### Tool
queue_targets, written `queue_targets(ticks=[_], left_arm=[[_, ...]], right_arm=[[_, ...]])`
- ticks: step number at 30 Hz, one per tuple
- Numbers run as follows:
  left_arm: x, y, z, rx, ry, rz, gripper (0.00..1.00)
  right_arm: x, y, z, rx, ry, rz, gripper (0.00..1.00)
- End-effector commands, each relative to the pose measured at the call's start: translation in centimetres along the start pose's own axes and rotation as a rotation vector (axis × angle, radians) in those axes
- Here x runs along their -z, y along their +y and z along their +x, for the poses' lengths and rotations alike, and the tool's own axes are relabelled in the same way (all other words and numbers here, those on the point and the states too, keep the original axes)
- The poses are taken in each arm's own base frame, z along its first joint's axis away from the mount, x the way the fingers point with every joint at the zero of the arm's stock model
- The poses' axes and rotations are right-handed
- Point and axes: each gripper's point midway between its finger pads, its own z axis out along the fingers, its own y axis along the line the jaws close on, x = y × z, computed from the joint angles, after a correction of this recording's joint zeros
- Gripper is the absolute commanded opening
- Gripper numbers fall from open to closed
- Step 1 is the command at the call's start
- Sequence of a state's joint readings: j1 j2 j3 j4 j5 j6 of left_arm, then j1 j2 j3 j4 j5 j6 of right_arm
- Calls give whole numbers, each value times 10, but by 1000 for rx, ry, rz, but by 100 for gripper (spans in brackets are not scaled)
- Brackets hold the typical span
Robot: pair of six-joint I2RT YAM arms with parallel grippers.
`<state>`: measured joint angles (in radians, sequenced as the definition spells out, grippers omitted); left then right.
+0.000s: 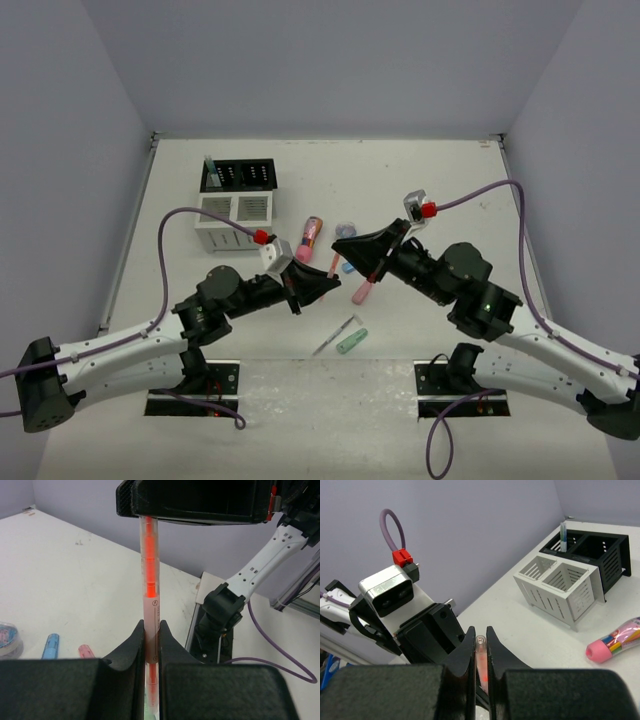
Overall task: Sort the stationery into containers
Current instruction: Close the pen cap on the pen.
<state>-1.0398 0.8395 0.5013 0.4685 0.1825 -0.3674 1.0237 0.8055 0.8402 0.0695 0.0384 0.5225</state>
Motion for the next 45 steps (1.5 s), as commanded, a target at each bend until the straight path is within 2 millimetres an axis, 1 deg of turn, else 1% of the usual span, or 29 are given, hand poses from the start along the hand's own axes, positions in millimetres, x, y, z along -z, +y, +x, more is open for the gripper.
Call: queue_targets(ticks=[1,2,4,7,11,13,15,17,18,21,24,28,30,31,32,33,34,35,36,37,39,40,41,43,44,45], left_arm=[[0,-10,-93,-173,-245,-8,0],[2,-12,-100,-189,-265,-7,0],[2,-9,-111,-203,-289,-21,0],[2,-10,-123,-209,-319,-9,0],[16,-5,-141,-216,-384,-46,0],[21,-4,-146,-214,-408,-47,0],[20,0,-147,-208,-415,-58,0],[19,-2,-149,-201,-407,-16,0],[21,-1,-151,-199,-417,-25,0],[30,0,-165,-216,-452,-47,0],[29,1,-167,-218,-448,-45,0],[30,4,-166,-202,-454,-42,0],[23,1,-153,-196,-407,4,0],[19,-4,-143,-201,-370,50,0],[16,-2,-133,-195,-339,55,0],[12,-4,-108,-182,-270,106,0],[11,-4,-104,-181,-262,112,0],[10,-4,-94,-176,-241,129,0],[12,-4,-64,-156,-177,171,0],[14,-4,-47,-144,-144,190,0],[19,-6,-26,-128,-113,221,0],[22,-6,-19,-123,-107,230,0],[24,-6,-14,-120,-101,234,0],[25,-5,-8,-112,-85,231,0],[25,-5,-5,-107,-74,232,0],[24,-5,-1,-102,-60,235,0]], right_arm=[[0,-11,69,-53,193,4,0],[1,-12,77,-58,210,3,0],[1,-13,86,-63,232,7,0],[0,-17,101,-61,277,26,0],[2,-27,116,-66,309,57,0],[3,-30,128,-78,336,62,0],[1,-32,135,-83,353,64,0],[-1,-39,147,-84,374,85,0],[-1,-42,152,-84,384,96,0],[-1,-50,165,-89,400,110,0],[-2,-51,174,-89,425,108,0],[-3,-51,178,-88,436,108,0],[-3,-45,169,-84,418,86,0],[-2,-40,158,-78,398,76,0],[-3,-39,152,-73,382,78,0],[0,-28,127,-57,332,57,0],[0,-27,124,-55,324,56,0],[3,-24,115,-50,310,54,0],[6,-16,85,-27,246,52,0],[8,-12,68,-11,209,57,0],[9,-13,43,22,161,101,0],[11,-14,33,35,143,122,0],[11,-14,25,49,127,136,2],[14,-13,16,59,107,142,5],[14,-11,11,61,96,141,12],[15,-10,6,62,83,138,23]])
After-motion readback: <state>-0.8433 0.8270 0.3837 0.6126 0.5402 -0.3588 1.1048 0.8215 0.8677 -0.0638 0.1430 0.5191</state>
